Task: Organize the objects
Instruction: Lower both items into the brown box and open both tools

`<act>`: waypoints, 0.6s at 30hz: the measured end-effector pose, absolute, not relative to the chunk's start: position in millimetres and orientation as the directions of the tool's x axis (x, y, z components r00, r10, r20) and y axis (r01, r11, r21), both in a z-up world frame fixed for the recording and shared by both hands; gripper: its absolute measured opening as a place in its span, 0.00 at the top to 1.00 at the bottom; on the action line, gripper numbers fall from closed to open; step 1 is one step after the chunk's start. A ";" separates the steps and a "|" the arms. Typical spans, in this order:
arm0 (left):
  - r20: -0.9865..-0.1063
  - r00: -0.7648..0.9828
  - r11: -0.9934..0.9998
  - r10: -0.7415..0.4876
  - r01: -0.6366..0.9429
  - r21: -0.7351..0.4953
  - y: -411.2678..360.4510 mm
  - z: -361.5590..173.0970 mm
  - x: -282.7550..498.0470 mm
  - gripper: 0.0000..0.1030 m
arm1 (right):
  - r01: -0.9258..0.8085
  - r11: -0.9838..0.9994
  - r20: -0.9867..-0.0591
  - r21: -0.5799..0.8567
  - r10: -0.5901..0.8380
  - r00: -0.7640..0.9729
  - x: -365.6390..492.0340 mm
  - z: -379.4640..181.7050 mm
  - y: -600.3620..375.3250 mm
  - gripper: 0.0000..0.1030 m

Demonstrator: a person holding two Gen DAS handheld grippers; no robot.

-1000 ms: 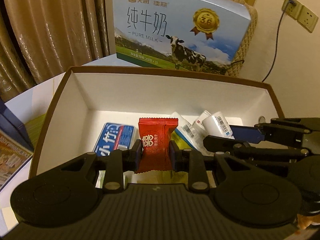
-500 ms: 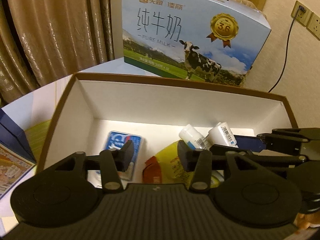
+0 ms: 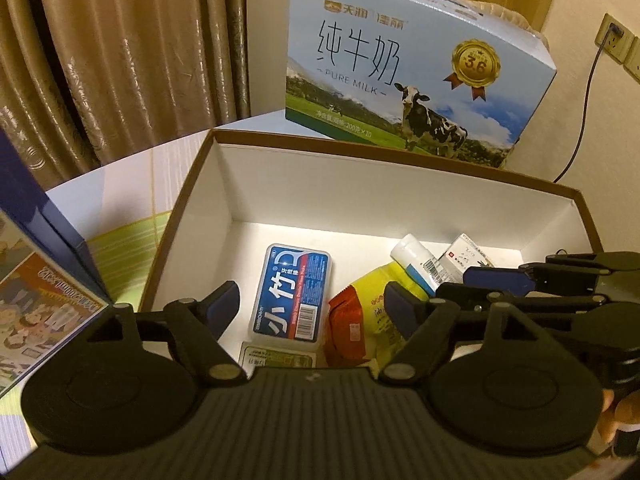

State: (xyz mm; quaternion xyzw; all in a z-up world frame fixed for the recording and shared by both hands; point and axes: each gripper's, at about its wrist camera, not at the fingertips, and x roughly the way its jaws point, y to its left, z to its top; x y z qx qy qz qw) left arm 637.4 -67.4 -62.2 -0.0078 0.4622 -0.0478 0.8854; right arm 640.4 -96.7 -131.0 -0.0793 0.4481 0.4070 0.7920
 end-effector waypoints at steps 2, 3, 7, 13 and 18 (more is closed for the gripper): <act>-0.815 0.572 0.995 -0.093 0.079 -0.058 -66.4 -59.4 633.2 0.19 | -0.717 0.658 -0.778 0.232 0.567 0.269 638.4 -130.1 -98.5 0.75; -0.813 0.575 0.995 -0.095 0.081 -0.059 -66.6 -58.1 631.5 0.19 | -0.717 0.659 -0.780 0.227 0.564 0.272 637.3 -129.0 -100.0 0.74; -0.807 0.583 0.994 -0.098 0.087 -0.059 -66.9 -52.5 623.6 0.16 | -0.703 0.674 -0.779 0.227 0.559 0.285 633.1 -122.9 -109.4 0.54; -0.801 0.591 0.995 -0.095 0.090 -0.051 -67.6 -43.7 609.0 0.14 | -0.676 0.692 -0.759 0.252 0.575 0.306 621.2 -110.0 -128.0 0.36; -0.792 0.605 0.995 -0.088 0.085 -0.046 -67.6 -35.1 592.7 0.08 | -0.667 0.689 -0.737 0.283 0.601 0.309 608.5 -100.1 -144.0 0.30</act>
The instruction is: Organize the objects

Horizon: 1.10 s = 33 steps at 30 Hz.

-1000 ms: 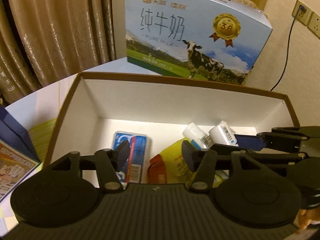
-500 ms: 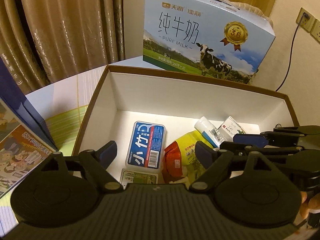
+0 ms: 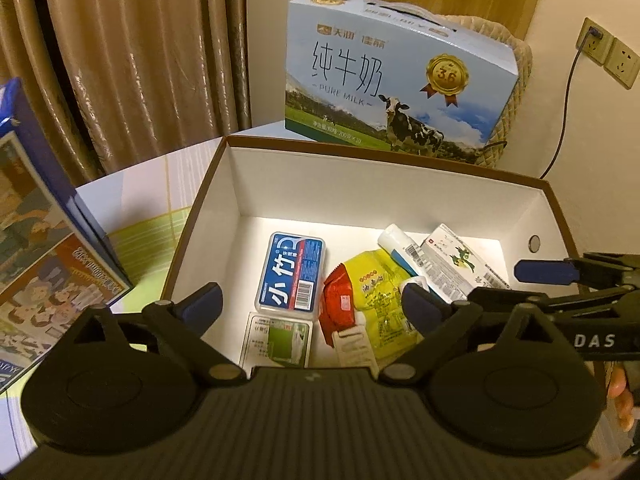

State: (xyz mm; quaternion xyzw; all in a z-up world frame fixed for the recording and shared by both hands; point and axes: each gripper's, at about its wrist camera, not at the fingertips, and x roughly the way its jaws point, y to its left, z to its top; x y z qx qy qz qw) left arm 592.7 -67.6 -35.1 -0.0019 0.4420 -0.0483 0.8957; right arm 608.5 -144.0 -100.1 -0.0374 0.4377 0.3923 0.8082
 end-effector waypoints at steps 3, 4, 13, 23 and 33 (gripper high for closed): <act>-0.786 0.612 0.995 -0.089 0.082 -0.048 -67.5 -29.8 581.9 0.06 | -0.659 0.691 -0.722 0.299 0.615 0.318 599.5 -93.4 -154.1 0.28; -0.784 0.615 0.996 -0.088 0.081 -0.048 -67.8 -28.3 578.2 0.04 | -0.655 0.691 -0.717 0.306 0.619 0.319 596.7 -91.5 -157.7 0.28; -0.766 0.639 0.996 -0.070 0.080 -0.024 -73.4 -14.5 537.0 0.03 | -0.632 0.700 -0.697 0.333 0.634 0.335 562.7 -75.4 -189.6 0.26; -0.748 0.661 0.998 -0.060 0.064 -0.024 -82.2 3.3 489.3 0.01 | -0.637 0.694 -0.689 0.337 0.643 0.336 520.8 -61.4 -216.3 0.26; -0.744 0.668 1.000 -0.004 0.011 0.005 -90.1 4.7 425.3 0.01 | -0.629 0.697 -0.724 0.343 0.623 0.296 474.1 -70.1 -233.5 0.26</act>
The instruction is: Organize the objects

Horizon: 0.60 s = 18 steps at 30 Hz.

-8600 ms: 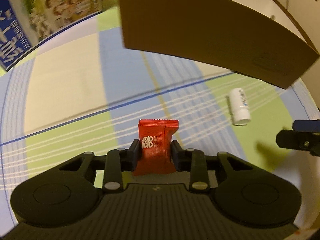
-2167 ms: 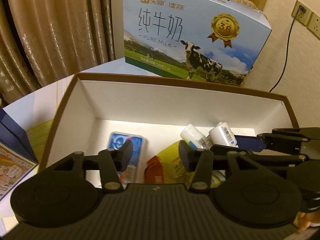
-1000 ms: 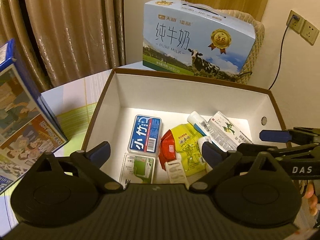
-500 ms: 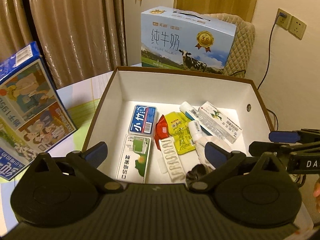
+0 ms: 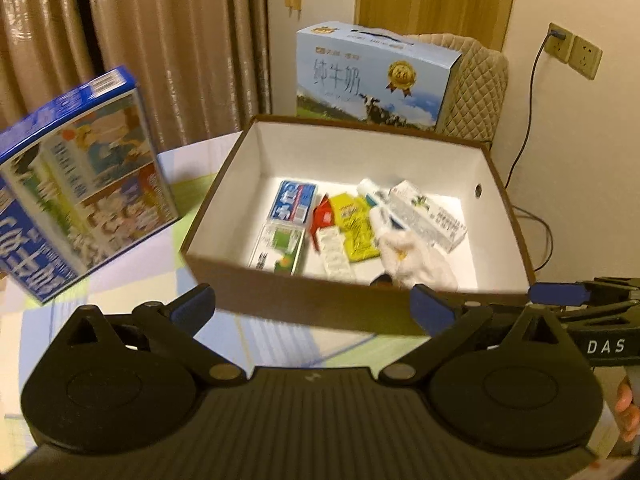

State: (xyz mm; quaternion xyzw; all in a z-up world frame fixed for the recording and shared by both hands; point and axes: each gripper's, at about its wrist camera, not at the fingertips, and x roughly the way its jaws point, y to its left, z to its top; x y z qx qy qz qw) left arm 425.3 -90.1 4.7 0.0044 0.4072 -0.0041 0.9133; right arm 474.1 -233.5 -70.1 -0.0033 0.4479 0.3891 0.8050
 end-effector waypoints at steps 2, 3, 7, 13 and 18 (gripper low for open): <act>-0.751 0.661 1.000 -0.004 -0.005 -0.010 -88.0 2.8 411.7 0.01 | -0.630 0.698 -0.730 0.341 0.618 0.290 464.9 -72.0 -237.4 0.26; -0.754 0.656 1.000 -0.008 -0.013 -0.022 -86.3 2.0 405.5 0.01 | -0.633 0.697 -0.732 0.338 0.617 0.289 460.5 -72.2 -239.4 0.26; -0.766 0.643 0.999 0.000 -0.038 -0.032 -84.0 1.6 383.5 0.01 | -0.626 0.701 -0.737 0.341 0.613 0.285 445.2 -71.3 -249.1 0.26; -0.766 0.643 0.998 -0.014 -0.041 -0.053 -81.6 6.3 356.5 0.01 | -0.615 0.723 -0.741 0.315 0.592 0.317 416.7 -62.9 -259.4 0.26; -0.763 0.645 0.998 -0.053 0.000 -0.069 -76.6 12.0 329.9 0.01 | -0.595 0.744 -0.735 0.306 0.582 0.349 386.7 -51.1 -262.9 0.26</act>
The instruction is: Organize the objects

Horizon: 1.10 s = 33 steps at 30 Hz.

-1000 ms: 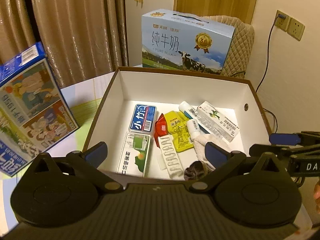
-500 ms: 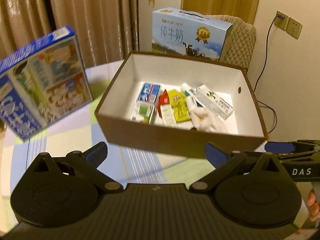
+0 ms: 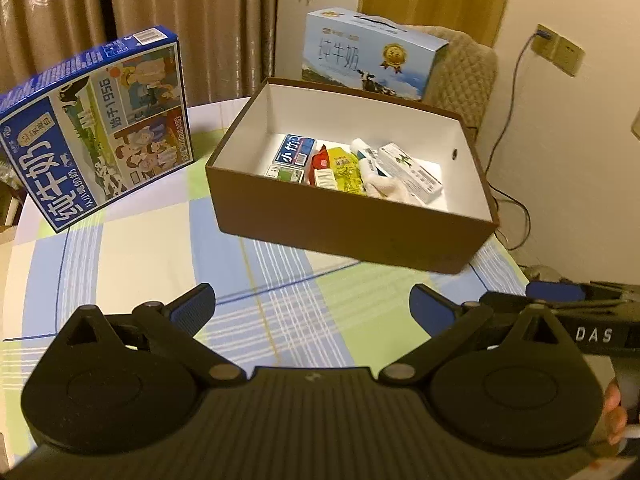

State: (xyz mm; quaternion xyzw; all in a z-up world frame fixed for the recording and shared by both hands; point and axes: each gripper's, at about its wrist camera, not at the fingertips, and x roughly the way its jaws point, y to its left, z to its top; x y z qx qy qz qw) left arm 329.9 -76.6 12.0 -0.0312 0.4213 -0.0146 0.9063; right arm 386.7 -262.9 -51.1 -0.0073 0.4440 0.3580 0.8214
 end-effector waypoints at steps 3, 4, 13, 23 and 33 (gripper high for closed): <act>-0.764 0.641 0.997 -0.070 0.012 -0.081 -68.1 14.3 312.7 0.01 | -0.588 0.753 -0.733 0.294 0.572 0.367 365.9 -44.7 -263.4 0.26; -0.765 0.640 0.996 -0.075 0.015 -0.085 -65.0 15.3 306.6 0.01 | -0.586 0.756 -0.733 0.292 0.570 0.371 359.1 -43.1 -263.3 0.26; -0.764 0.638 0.995 -0.095 0.029 -0.099 -30.8 20.6 257.2 0.01 | -0.572 0.776 -0.731 0.266 0.549 0.406 298.2 -34.1 -255.3 0.26; -0.765 0.635 0.994 -0.105 0.050 -0.095 -4.5 18.0 218.6 0.01 | -0.564 0.790 -0.729 0.241 0.531 0.433 245.2 -29.2 -247.4 0.26; -0.764 0.635 0.993 -0.113 0.056 -0.101 10.2 15.7 193.9 0.01 | -0.561 0.799 -0.731 0.217 0.514 0.449 213.9 -30.7 -244.3 0.26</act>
